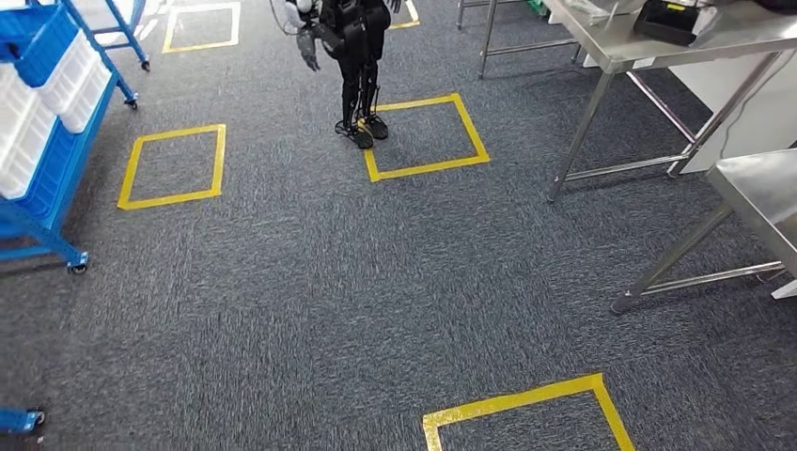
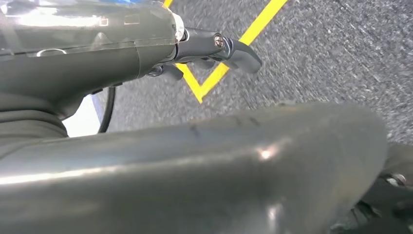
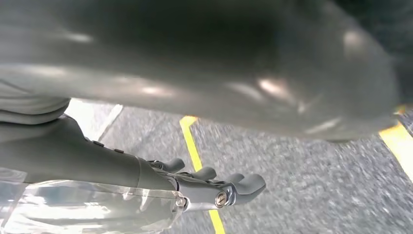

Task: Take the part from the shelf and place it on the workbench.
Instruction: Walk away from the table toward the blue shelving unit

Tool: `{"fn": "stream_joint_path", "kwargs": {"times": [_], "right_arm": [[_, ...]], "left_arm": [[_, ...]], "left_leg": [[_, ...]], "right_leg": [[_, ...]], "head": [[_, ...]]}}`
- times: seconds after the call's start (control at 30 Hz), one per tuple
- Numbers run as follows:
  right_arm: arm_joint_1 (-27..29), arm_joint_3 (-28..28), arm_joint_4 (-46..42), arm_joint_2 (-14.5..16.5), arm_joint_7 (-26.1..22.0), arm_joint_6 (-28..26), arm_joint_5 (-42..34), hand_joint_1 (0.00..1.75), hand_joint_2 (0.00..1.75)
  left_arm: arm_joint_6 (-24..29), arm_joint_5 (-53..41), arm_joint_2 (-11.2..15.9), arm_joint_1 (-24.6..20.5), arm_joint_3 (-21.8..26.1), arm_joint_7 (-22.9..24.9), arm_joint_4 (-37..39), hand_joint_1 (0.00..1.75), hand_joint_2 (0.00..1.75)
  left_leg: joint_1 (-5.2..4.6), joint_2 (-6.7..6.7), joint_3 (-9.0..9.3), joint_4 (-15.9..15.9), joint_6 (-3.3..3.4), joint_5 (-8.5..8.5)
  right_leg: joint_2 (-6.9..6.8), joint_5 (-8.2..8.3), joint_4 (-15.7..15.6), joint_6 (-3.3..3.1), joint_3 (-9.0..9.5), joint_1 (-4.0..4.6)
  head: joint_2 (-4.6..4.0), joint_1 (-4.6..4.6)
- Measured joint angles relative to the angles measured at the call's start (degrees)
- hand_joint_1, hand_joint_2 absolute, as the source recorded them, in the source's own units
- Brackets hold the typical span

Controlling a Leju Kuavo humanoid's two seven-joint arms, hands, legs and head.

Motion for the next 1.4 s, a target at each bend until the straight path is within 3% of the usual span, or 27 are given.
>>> {"fn": "stream_joint_path", "kwargs": {"times": [0.07, 0.1, 0.13, 0.2, 0.27, 0.33, 0.37, 0.4, 0.47, 0.53, 0.6, 0.63, 0.67, 0.7, 0.77, 0.83, 0.9, 0.97, 1.03, 1.1, 1.13, 1.27, 1.37, 1.4], "right_arm": [[0.16, -0.01, 0.01, 0.0, -0.03, 0.16, 0.01, 0.0, 0.0], [0.17, -0.01, 0.01, 0.0, -0.03, 0.26, 0.01, 0.0, 0.0], [0.17, -0.01, 0.02, 0.0, 0.0, 0.39, 0.02, 0.0, 0.0], [0.16, -0.01, 0.02, 0.0, 0.15, 0.6, 0.02, 0.0, 0.0], [0.21, -0.01, 0.02, 0.0, 0.34, 0.72, 0.01, 0.0, 0.0], [0.23, -0.01, 0.02, 0.0, 0.49, 0.75, 0.01, 0.0, 0.0], [0.21, -0.01, 0.02, 0.0, 0.55, 0.74, 0.01, 0.0, 0.0], [0.18, -0.01, 0.02, -0.01, 0.58, 0.74, 0.02, 0.0, 0.0], [0.26, -0.01, 0.02, -0.03, 0.63, 0.75, 0.03, 0.0, 0.0], [0.42, -0.01, 0.03, -0.06, 0.66, 0.78, 0.07, 0.0, 0.0], [0.42, -0.02, 0.03, -0.08, 0.67, 0.86, 0.11, 0.0, 0.0], [0.38, -0.03, 0.03, -0.09, 0.69, 0.95, 0.15, 0.0, 0.0], [0.33, -0.03, 0.03, -0.09, 0.74, 1.04, 0.19, 0.0, 0.0], [0.31, -0.03, 0.02, -0.09, 0.84, 1.18, 0.25, 0.0, 0.0], [0.35, -0.03, 0.07, -0.08, 1.03, 1.51, 0.38, 0.0, 0.0], [0.36, -0.03, 0.11, -0.05, 1.09, 1.72, 0.55, 0.0, 0.0], [0.18, -0.02, 0.11, 0.1, 1.09, 1.74, 0.7, 0.0, 0.0], [0.06, -0.03, 0.11, 0.32, 1.09, 1.74, 0.81, 0.0, 0.0], [0.19, -0.03, 0.11, 0.43, 1.09, 1.74, 0.89, 0.0, 0.0], [0.33, -0.03, 0.11, 0.43, 1.09, 1.74, 0.92, 0.0, 0.0], [0.35, -0.03, 0.11, 0.42, 1.09, 1.74, 0.93, 0.0, 0.0], [0.29, -0.03, 0.11, 0.42, 1.09, 1.74, 0.97, 0.0, 0.0], [0.29, -0.03, 0.11, 0.42, 1.09, 1.74, 0.97, 0.0, 0.0], [0.3, -0.03, 0.11, 0.42, 1.09, 1.74, 0.98, 0.0, 0.0]], "left_arm": [[0.04, 0.04, -0.01, -0.17, 0.0, 0.0, 0.0, 0.0, 0.0], [0.05, 0.03, -0.01, -0.11, 0.0, 0.0, 0.0, 0.0, 0.0], [0.06, 0.02, -0.01, 0.0, 0.0, 0.0, 0.0, 0.0, 0.0], [0.07, -0.08, -0.01, 0.12, 0.0, 0.01, 0.0, 0.0, 0.0], [0.05, -0.32, -0.01, -0.1, 0.0, 0.03, 0.0, 0.0, 0.0], [-0.02, -0.6, -0.02, -0.33, -0.01, 0.07, 0.0, 0.0, 0.0], [-0.08, -0.72, -0.02, -0.34, -0.01, 0.1, 0.0, 0.0, 0.0], [-0.17, -0.8, -0.02, -0.3, -0.01, 0.15, 0.0, 0.0, 0.0], [-0.39, -1.03, -0.03, -0.37, -0.02, 0.3, 0.0, 0.0, 0.0], [-0.58, -1.25, -0.07, -0.65, -0.05, 0.4, 0.0, 0.0, 0.0], [-0.74, -1.3, -0.09, -0.8, -0.06, 0.43, 0.0, 0.0, 0.0], [-0.81, -1.26, -0.09, -0.8, -0.05, 0.43, 0.0, 0.0, 0.0], [-0.86, -1.18, -0.08, -0.78, -0.05, 0.44, 0.0, 0.0, 0.0], [-0.91, -1.05, -0.08, -0.78, -0.04, 0.44, 0.0, 0.0, 0.0], [-0.97, -0.78, -0.07, -0.85, -0.03, 0.44, 0.0, 0.0, 0.0], [-0.98, -0.58, -0.04, -0.93, -0.02, 0.44, 0.0, 0.0, 0.0], [-0.99, -0.5, -0.01, -0.8, -0.02, 0.44, 0.0, 0.0, 0.0], [-1.01, -0.47, 0.05, -0.67, -0.02, 0.44, 0.0, 0.0, 0.0], [-1.01, -0.46, 0.08, -0.85, -0.02, 0.44, 0.0, 0.0, 0.0], [-1.01, -0.46, 0.08, -0.94, -0.02, 0.44, 0.0, 0.0, 0.0], [-1.01, -0.46, 0.08, -0.86, -0.02, 0.44, 0.0, 0.0, 0.0], [-1.01, -0.46, 0.1, -0.63, 0.0, 0.44, 0.0, 0.0, 0.0], [-1.01, -0.46, 0.1, -0.64, 0.0, 0.44, 0.0, 0.0, 0.0], [-1.0, -0.46, 0.11, -0.66, 0.0, 0.44, 0.0, 0.0, 0.0]], "left_leg": [[0.17, 1.53, -3.72, 7.67, -0.34, -3.26], [0.28, 1.76, -4.76, 9.86, -0.49, -3.74], [0.36, 1.95, -4.68, 9.85, -0.57, -3.14], [0.37, 3.18, -1.09, 3.38, -0.43, 0.42], [-0.13, 5.81, 2.96, -4.05, 0.19, 2.73], [-0.64, 6.74, 3.99, -6.34, 0.83, 2.8], [-0.66, 6.0, 3.82, -6.45, 1.1, 2.94], [-0.56, 5.38, 3.85, -6.68, 1.34, 3.09], [-0.26, 4.13, 4.0, -7.25, 1.94, 3.49], [-0.13, 2.91, 4.02, -7.45, 2.33, 3.73], [-0.16, 1.49, 3.94, -7.42, 2.43, 3.8], [-0.16, 0.7, 3.97, -7.38, 2.42, 3.8], [-0.13, -0.14, 4.05, -7.26, 2.35, 3.78], [-0.09, -1.0, 4.11, -7.06, 2.22, 3.71], [-0.07, -2.59, 3.76, -6.44, 1.65, 3.55], [-0.02, -3.83, 3.07, -6.08, 0.79, 3.69], [0.17, -4.68, 2.66, -6.14, -0.03, 3.99], [0.15, -2.64, 1.72, -4.34, -0.53, 2.85], [0.09, 0.61, -1.19, 1.92, -0.8, -0.53], [0.21, 1.7, -4.57, 9.22, -1.01, -3.5], [0.25, 1.87, -5.11, 10.64, -1.03, -3.61], [0.25, 2.55, -0.87, 3.27, -0.72, 0.88], [0.24, 2.64, -0.49, 2.6, -0.68, 1.17], [0.19, 3.19, 0.4, 1.01, -0.55, 1.76]], "right_leg": [[-1.75, -0.13, 0.01, -0.25, 0.01, 0.29], [-2.59, -0.21, 0.03, -0.28, 0.04, 0.39], [-3.34, -0.31, 0.05, -0.27, 0.11, 0.44], [-4.7, -0.63, 0.08, -0.08, 0.49, 0.52], [-5.85, -1.05, 0.13, 0.36, 0.89, 0.8], [-6.87, -1.33, 0.17, 0.87, 1.1, 1.03], [-7.43, -1.4, 0.13, 1.12, 1.23, 1.05], [-7.28, -1.61, 0.26, 1.44, 1.34, 0.93], [-4.76, -3.34, 2.5, 1.99, 0.55, 0.65], [-1.64, -6.99, 9.25, 2.24, -2.72, 0.4], [-0.87, -9.24, 15.97, 2.38, -6.21, 0.32], [-0.79, -8.69, 16.74, 2.46, -6.74, 0.24], [-0.67, -6.97, 15.1, 2.52, -6.11, 0.09], [-0.25, -4.51, 11.5, 2.57, -4.54, -0.14], [2.51, -1.4, 4.46, 2.55, -1.53, -0.65], [4.4, -1.07, 2.08, 2.19, -0.8, -0.69], [3.37, -0.75, 1.81, 1.4, -0.91, -0.49], [1.91, -0.44, 1.31, 0.48, -0.64, -0.47], [0.17, -0.4, 1.02, -0.16, -0.46, -0.2], [-1.68, -0.54, 1.04, -0.43, -0.46, 0.2], [-2.52, -0.62, 1.05, -0.47, -0.41, 0.33], [-4.49, -0.94, 1.07, -0.38, -0.03, 0.57], [-4.57, -0.96, 1.07, -0.37, 0.0, 0.57], [-4.73, -1.02, 1.06, -0.32, 0.09, 0.59]], "head": [[0.0, 0.0], [0.0, 0.01], [0.0, 0.01], [0.0, 0.01], [0.0, 0.01], [0.0, 0.01], [0.0, 0.01], [0.0, 0.01], [0.0, 0.02], [0.0, 0.02], [0.0, 0.03], [0.0, 0.03], [0.0, 0.03], [0.0, 0.03], [0.0, 0.02], [0.0, 0.01], [0.0, 0.01], [0.0, -0.01], [0.0, -0.04], [0.0, -0.04], [0.0, -0.04], [0.0, -0.06], [0.0, -0.06], [0.0, -0.06]]}}
